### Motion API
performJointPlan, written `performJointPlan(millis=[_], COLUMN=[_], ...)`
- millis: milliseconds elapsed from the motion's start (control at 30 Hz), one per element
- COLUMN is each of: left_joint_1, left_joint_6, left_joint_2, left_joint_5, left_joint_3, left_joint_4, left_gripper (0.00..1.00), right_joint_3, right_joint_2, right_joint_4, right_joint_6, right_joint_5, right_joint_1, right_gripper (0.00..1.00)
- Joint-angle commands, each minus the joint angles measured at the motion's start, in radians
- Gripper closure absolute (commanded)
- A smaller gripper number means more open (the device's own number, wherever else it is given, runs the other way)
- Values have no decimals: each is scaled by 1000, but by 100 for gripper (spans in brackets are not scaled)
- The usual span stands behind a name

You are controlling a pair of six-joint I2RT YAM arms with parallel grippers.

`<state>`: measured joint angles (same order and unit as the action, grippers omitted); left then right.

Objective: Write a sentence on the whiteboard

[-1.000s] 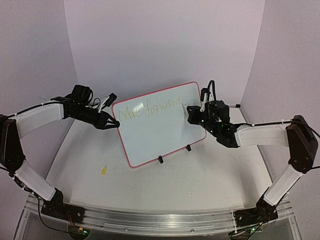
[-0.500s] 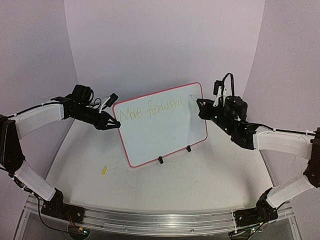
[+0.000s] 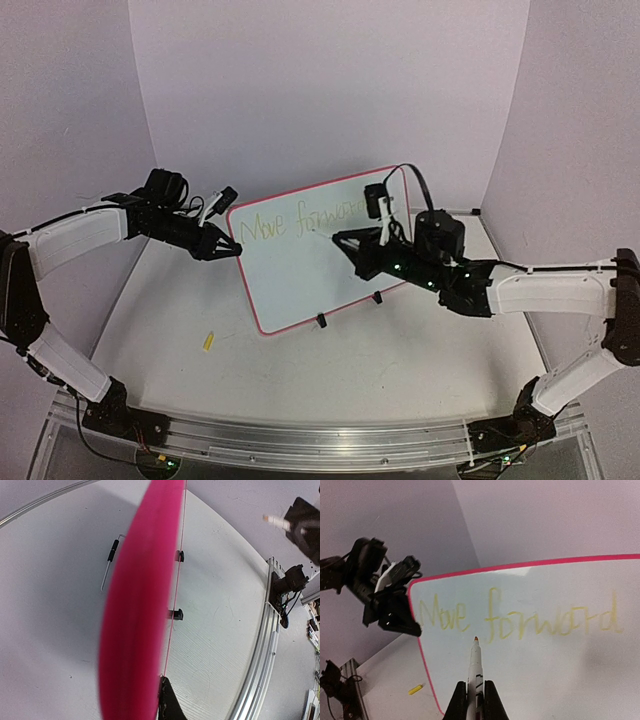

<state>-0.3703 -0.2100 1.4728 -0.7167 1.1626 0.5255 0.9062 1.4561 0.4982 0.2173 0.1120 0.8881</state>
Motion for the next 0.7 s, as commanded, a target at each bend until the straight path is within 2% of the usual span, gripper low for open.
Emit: performJointPlan(millis=[0, 333, 667], left_joint_1=[-33, -36, -36], left_joint_6=[-42, -43, -42], left_joint_2=[14, 14, 13], left_joint_5=[77, 82, 82], left_joint_3=[-6, -5, -6], left_joint_4=[32, 31, 33], left_gripper=[100, 100, 100], right_joint_3=[94, 266, 338], right_joint_2=[117, 325, 421], right_joint_4=[34, -9, -53], right_joint_6=[-53, -47, -34], right_joint_5=[122, 171, 169], right_joint_1=[62, 114, 118], right_gripper=[100, 100, 100])
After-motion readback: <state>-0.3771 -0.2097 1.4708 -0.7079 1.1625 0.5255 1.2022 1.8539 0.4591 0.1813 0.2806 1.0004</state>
